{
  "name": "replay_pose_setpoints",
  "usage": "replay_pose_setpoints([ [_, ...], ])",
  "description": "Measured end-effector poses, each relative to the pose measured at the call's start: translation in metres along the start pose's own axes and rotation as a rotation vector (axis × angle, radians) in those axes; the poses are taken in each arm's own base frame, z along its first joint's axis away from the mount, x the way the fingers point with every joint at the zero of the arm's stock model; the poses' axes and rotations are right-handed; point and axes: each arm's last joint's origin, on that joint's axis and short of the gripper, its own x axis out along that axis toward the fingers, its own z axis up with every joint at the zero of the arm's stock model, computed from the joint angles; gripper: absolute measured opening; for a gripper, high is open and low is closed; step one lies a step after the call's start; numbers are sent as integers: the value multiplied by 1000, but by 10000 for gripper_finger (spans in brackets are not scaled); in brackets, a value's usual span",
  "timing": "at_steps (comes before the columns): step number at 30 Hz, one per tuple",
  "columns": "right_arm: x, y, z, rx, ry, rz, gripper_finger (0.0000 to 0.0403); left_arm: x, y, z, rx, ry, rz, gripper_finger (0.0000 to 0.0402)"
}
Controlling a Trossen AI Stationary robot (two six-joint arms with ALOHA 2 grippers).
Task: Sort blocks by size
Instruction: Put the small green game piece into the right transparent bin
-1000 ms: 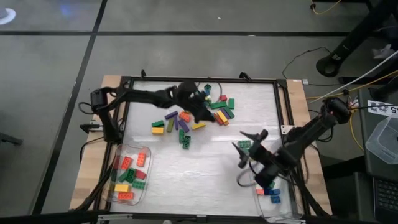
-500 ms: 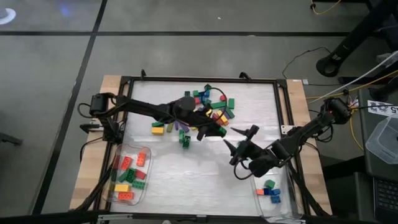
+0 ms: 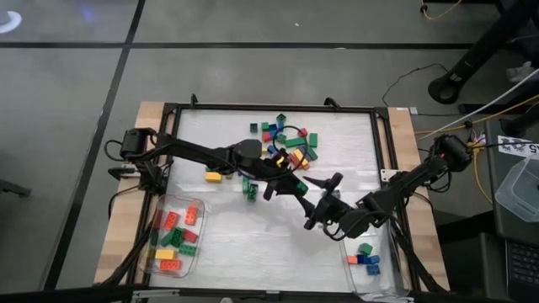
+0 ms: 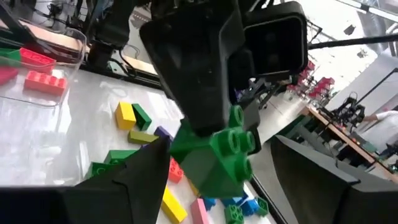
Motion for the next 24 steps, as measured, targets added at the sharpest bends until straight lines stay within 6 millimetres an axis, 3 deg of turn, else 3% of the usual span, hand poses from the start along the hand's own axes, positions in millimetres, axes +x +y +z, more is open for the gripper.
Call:
replay_pose_setpoints([
  [7, 0, 0, 3, 12, -22, 27, 267, 1, -2, -2, 0, 6, -6, 139],
  [19, 0, 2, 2, -12, -27, 59, 103, 3, -6, -5, -14, 23, -13, 141],
  [24, -5, 4, 4, 15, -40, 81, 97, 4, -7, -9, -2, 41, -10, 172],
])
